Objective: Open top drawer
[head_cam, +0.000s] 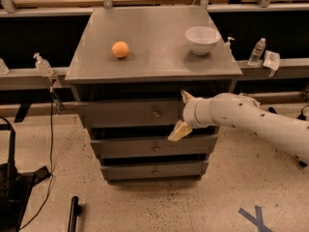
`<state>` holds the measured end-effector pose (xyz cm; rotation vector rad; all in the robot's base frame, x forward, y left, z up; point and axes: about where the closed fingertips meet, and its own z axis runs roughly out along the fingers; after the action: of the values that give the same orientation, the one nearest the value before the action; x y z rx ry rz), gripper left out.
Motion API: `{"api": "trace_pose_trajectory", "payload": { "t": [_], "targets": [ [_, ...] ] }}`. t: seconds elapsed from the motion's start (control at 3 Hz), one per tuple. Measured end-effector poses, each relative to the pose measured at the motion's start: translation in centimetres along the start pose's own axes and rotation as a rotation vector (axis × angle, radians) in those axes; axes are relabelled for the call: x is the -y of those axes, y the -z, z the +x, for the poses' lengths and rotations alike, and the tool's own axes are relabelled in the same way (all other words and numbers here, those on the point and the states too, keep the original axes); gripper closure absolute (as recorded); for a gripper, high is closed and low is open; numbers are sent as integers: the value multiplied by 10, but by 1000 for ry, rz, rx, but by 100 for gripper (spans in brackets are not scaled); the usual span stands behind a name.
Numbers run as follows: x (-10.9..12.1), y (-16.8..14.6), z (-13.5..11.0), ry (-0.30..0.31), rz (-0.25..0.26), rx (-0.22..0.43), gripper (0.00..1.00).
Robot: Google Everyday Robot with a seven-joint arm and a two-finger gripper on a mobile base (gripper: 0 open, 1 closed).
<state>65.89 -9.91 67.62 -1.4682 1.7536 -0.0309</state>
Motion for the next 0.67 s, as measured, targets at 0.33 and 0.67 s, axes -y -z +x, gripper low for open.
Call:
{"api": "trace_pose_trajectory", "payload": {
  "t": [0.33, 0.67],
  "targets": [
    [24, -10, 10, 15, -22, 13, 0],
    [37, -15, 20, 2, -60, 13, 0]
  ]
}}
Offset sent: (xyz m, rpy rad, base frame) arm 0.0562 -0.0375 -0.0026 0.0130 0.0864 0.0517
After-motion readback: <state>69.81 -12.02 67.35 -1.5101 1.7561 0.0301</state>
